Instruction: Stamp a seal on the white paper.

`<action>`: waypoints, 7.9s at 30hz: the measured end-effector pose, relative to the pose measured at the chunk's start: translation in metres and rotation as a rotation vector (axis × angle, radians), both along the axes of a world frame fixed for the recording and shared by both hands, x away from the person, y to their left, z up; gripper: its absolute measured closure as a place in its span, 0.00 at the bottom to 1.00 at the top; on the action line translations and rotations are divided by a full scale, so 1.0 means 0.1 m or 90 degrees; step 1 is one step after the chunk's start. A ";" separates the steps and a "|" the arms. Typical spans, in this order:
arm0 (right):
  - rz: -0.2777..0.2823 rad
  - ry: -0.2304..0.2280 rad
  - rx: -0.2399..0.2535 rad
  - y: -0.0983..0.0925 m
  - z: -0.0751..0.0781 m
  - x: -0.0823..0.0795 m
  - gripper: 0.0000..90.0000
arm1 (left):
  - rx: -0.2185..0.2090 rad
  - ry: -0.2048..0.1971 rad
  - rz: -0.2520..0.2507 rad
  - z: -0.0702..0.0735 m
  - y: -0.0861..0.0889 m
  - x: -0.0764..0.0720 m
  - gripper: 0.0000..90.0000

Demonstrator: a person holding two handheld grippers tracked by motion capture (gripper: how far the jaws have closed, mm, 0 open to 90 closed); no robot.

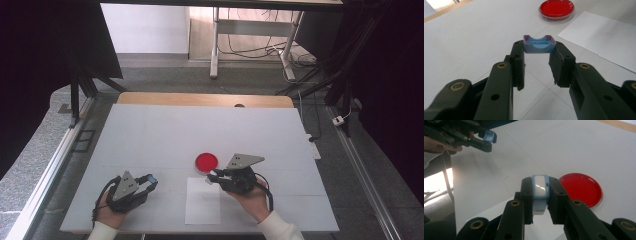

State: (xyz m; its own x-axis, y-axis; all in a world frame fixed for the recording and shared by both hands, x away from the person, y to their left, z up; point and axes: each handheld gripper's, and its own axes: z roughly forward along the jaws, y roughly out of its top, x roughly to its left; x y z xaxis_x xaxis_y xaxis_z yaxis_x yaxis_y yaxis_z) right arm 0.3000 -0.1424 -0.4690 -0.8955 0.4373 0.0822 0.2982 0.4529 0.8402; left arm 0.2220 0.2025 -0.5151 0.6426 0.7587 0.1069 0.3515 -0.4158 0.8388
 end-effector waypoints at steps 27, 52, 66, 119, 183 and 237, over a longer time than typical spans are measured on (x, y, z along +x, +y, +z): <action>0.047 0.002 -0.067 0.16 -0.20 -0.17 0.83 | 0.001 0.002 0.000 -0.01 -0.01 0.00 0.73; 0.052 -0.003 -0.104 0.29 -0.32 -0.14 0.83 | 0.002 0.002 -0.001 -0.01 -0.01 0.00 0.73; 0.054 -0.008 -0.119 0.31 -0.37 -0.12 0.83 | 0.005 0.003 -0.002 -0.01 -0.01 0.00 0.73; 0.055 -0.037 -0.148 0.35 -0.44 -0.18 0.84 | 0.000 0.000 -0.001 0.00 -0.01 0.00 0.73; 0.049 -0.036 -0.116 0.28 -0.39 -0.17 0.84 | -0.001 -0.004 0.002 0.01 -0.01 -0.01 0.73; -0.080 -0.033 0.124 -0.27 0.08 0.02 0.83 | 0.003 0.005 -0.006 -0.01 -0.03 0.00 0.73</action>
State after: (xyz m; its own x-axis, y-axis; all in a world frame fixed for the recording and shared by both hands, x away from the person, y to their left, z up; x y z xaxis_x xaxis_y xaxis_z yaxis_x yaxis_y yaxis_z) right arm 0.3020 -0.1694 -0.4606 -0.8405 0.5256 0.1316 0.2963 0.2425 0.9238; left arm 0.2225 0.1999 -0.5161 0.6505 0.7522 0.1048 0.3547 -0.4229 0.8339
